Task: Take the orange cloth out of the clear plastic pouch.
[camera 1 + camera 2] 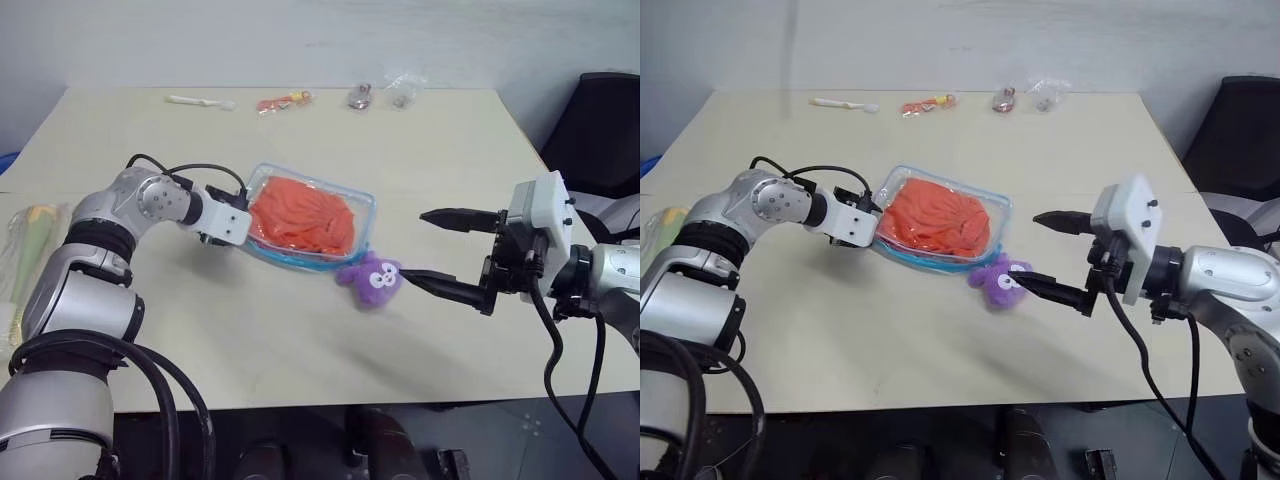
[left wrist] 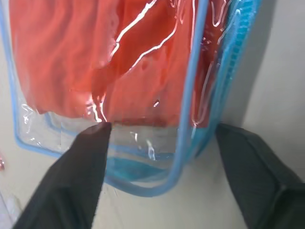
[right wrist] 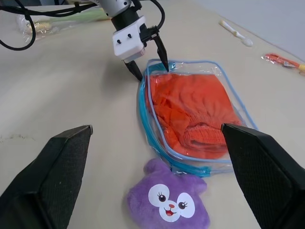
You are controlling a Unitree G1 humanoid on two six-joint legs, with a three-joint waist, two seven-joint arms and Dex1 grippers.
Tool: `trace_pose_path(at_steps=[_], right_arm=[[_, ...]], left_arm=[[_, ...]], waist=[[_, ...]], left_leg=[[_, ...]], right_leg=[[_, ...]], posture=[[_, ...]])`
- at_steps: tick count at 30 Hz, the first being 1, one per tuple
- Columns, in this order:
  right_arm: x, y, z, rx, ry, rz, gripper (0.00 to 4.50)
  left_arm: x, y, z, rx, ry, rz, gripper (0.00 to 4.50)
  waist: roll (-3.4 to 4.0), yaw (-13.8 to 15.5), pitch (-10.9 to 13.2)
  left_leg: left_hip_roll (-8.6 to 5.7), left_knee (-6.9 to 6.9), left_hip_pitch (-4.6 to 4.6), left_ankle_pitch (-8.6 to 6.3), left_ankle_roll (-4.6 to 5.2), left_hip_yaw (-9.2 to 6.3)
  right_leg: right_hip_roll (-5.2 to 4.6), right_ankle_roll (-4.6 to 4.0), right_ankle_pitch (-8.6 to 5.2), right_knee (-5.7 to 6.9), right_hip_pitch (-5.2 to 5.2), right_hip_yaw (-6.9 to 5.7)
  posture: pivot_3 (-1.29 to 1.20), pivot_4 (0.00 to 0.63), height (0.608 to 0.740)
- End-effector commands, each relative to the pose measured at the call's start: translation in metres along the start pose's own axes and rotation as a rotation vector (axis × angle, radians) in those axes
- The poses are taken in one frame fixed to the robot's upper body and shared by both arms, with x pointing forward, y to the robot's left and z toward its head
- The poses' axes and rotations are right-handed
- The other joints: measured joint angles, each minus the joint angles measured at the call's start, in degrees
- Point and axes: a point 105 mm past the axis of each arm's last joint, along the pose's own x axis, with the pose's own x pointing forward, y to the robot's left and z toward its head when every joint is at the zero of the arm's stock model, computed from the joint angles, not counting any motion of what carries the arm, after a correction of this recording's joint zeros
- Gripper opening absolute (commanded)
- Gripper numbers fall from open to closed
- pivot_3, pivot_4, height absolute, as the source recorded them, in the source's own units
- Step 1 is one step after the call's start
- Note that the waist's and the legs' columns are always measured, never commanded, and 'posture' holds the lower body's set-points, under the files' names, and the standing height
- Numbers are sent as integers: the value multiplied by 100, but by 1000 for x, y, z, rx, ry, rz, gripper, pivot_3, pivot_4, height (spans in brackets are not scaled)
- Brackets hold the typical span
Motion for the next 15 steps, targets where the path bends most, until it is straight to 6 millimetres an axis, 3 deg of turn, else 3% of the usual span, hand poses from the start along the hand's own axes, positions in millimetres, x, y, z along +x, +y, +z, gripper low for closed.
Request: trace_pose_path(at_steps=[1,8,15], right_arm=[[3,4,7,-20,-20,41,4500],[5,3,0,-27,4,90,4500],[5,-4,-6,-29,30,73,4500]], left_arm=[[-15,-9,-10,-55,-15,-18,2324],[-18,-16,-6,-115,-67,-36,132],[-16,-19,49,-264,-135,-65,22]], waist=[[0,-7,0],[0,0,0],[3,0,1]], left_leg=[[1,0,-1,0,0,-1],[1,1,-2,0,0,1],[2,5,-2,-1,1,-7]], right_leg=[[0,0,0,-2,0,-2],[0,0,0,-4,0,-5],[-1,0,0,-7,1,-9]], posture=[[0,150,740],[0,150,740],[0,150,740]])
